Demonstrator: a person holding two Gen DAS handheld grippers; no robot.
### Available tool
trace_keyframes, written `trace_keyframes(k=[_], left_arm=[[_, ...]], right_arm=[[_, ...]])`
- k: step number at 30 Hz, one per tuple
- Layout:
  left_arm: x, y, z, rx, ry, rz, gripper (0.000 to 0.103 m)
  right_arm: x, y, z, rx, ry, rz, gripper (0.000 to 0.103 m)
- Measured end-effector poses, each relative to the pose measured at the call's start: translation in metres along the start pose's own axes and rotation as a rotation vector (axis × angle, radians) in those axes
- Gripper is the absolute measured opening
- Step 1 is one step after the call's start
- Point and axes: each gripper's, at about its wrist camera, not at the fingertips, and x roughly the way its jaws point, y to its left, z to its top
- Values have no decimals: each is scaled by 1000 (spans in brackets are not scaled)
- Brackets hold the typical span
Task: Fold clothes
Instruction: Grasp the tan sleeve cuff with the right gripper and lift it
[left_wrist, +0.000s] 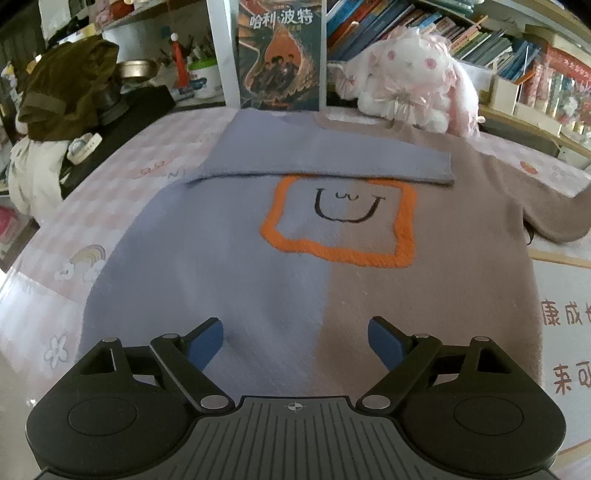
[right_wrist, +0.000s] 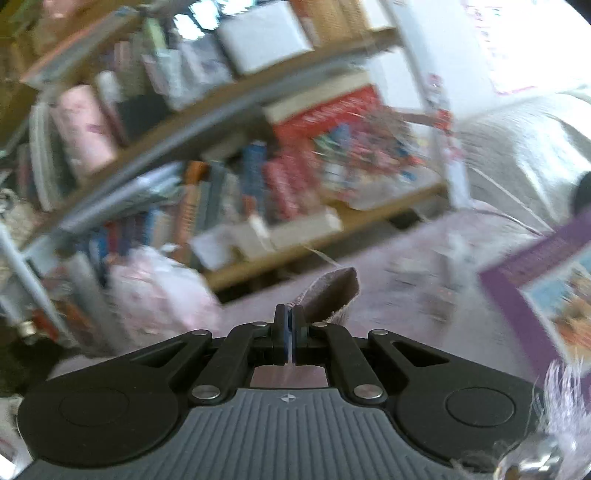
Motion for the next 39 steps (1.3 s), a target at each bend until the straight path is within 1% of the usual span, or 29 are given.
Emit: trace_keyframes(k=[4, 8, 10, 14, 22, 25, 29, 33, 39], left_arm=[[1, 16, 1, 21, -33, -33, 88], [3, 42, 5, 58, -71, -68, 88], [3, 59, 9, 72, -92, -86, 88], [2, 100, 18, 63, -148, -127, 88], [11, 163, 35, 75, -209, -160, 88], [14, 184, 39, 73, -223, -162, 88], [20, 208, 41, 62, -220, -163, 88], [23, 226, 41, 60, -220, -160, 88], [27, 247, 41, 48, -214, -146, 88]], right_arm=[[5, 48, 3, -35, -4, 86, 2], [12, 102, -3, -71, -8, 139, 2], [16, 130, -9, -84, -10, 151, 2], [28, 185, -21, -108, -7, 172, 2], [55, 277, -41, -162, -14, 194, 2], [66, 301, -50, -168, -3, 196, 2], [84, 328, -62, -175, 20, 192, 2], [106, 353, -77, -218, 53, 167, 2], [138, 369, -99, -251, 120, 123, 2]])
